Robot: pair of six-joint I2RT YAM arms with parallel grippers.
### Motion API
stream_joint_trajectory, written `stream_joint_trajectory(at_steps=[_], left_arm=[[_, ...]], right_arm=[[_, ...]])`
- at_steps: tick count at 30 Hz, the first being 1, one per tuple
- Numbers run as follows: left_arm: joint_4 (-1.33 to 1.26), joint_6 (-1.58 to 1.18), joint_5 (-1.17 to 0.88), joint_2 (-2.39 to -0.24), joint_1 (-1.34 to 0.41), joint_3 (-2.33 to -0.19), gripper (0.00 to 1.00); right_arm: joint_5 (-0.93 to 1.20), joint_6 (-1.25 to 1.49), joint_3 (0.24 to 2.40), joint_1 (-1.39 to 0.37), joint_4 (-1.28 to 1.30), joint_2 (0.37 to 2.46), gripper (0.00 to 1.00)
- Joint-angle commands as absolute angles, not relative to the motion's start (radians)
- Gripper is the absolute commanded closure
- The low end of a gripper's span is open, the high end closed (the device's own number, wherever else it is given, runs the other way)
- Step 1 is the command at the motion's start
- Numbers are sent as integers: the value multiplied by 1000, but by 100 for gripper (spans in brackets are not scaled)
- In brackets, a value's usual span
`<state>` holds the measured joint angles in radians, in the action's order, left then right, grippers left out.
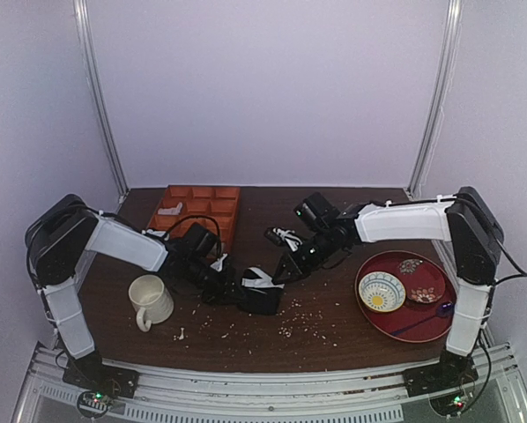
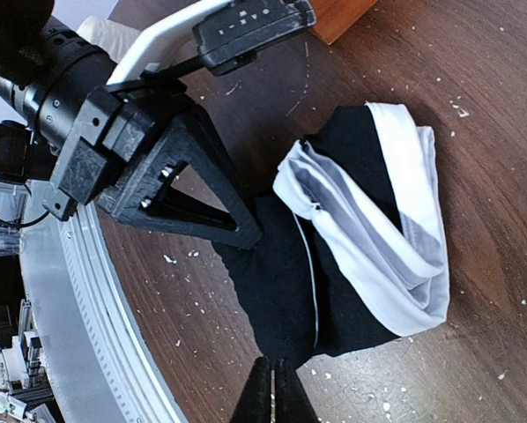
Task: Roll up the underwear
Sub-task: Roll the underwear at the center of the board.
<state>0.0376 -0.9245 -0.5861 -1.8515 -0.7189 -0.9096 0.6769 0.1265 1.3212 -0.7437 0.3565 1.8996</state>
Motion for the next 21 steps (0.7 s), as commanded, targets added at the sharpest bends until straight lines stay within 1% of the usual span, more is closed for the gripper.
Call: stream_joint_trajectory(at_steps=[1, 5, 9, 15, 18, 21], left_arm=[[201, -909, -509, -1886, -713, -893, 100], [202, -907, -512, -1887, -713, -896, 100], [207, -903, -515, -1887, -712, -898, 100], [227, -892, -523, -1885, -713, -916, 100], [256, -883, -524, -1889, -711, -932, 100], [278, -872, -535, -1903, -711, -950, 100]], right_arm=[[680, 112, 1316, -777, 402, 1911, 100], [714, 122, 1301, -792, 386, 1957, 100], [696, 116, 1311, -812, 390, 1998, 100], [614, 114, 1342, -811, 428, 2057, 100], [594, 109, 1317, -816, 402, 2026, 100], [542, 85, 1275, -831, 376, 1940, 100]])
